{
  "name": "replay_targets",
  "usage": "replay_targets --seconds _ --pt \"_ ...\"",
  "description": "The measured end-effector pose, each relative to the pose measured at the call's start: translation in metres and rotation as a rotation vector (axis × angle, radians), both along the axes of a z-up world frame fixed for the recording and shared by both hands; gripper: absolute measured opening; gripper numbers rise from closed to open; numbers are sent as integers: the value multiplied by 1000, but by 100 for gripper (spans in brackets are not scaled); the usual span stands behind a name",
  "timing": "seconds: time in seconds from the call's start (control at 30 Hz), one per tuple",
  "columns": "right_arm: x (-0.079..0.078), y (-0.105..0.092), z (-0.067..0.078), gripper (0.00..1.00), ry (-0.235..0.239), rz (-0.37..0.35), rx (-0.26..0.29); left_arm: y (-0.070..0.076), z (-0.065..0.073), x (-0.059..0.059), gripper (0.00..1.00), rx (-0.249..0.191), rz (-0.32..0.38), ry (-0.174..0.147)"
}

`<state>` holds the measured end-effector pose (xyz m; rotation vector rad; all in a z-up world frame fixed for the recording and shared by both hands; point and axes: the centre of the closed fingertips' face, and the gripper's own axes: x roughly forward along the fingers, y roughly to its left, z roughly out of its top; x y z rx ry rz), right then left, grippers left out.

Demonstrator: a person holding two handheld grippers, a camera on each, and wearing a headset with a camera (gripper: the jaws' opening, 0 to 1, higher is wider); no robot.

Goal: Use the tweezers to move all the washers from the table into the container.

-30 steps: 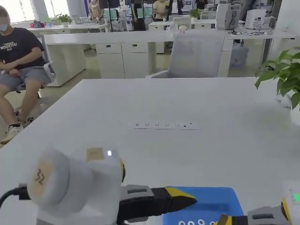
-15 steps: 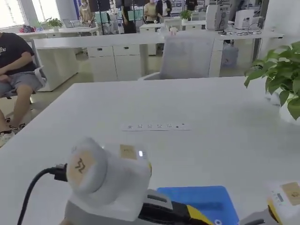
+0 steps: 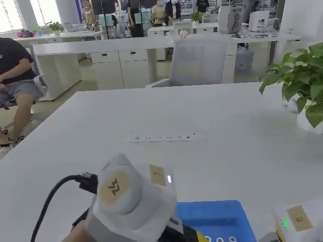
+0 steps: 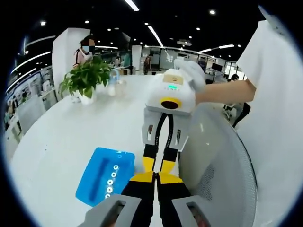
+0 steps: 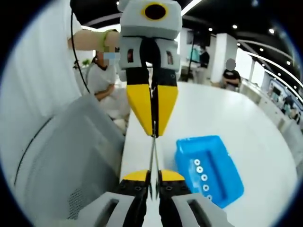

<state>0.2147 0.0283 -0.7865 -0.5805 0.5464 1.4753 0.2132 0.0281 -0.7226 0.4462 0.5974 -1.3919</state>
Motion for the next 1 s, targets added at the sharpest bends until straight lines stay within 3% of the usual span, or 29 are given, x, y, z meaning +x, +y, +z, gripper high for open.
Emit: replay_targets --seconds 0.17,0.23,0.33,0.4,0.43,0.5,0.6,0.7,0.8,0.87,1.0 --pt "1 -1 -24 3 -26 9 -57 3 -27 -1 0 146 -57 -79" --pt "2 -1 -31 3 -39 8 -73 4 -35 -2 0 177 -78 -94" --pt "2 -2 -41 2 -62 14 -89 7 -48 0 0 215 -85 -90" --pt "3 -3 -42 2 -71 6 -93 10 -52 1 0 234 -102 -114" --pt "3 -3 -41 2 -73 4 -93 10 -53 2 0 237 -103 -123" --pt "4 -4 -42 1 -66 1 -91 12 -56 2 0 243 -85 -102" --pt "5 -5 -44 1 -74 6 -100 12 -56 2 0 246 -89 -102" --pt "6 -5 -44 2 -73 0 -92 16 -60 4 7 271 -85 -101" --pt "8 -6 -44 2 -74 -3 -93 17 -60 4 0 265 -76 -92" --pt "5 -4 -44 2 -67 2 -87 17 -60 6 0 265 -66 -96" --pt "4 -3 -46 2 -57 -4 -84 18 -61 4 0 268 -59 -73"
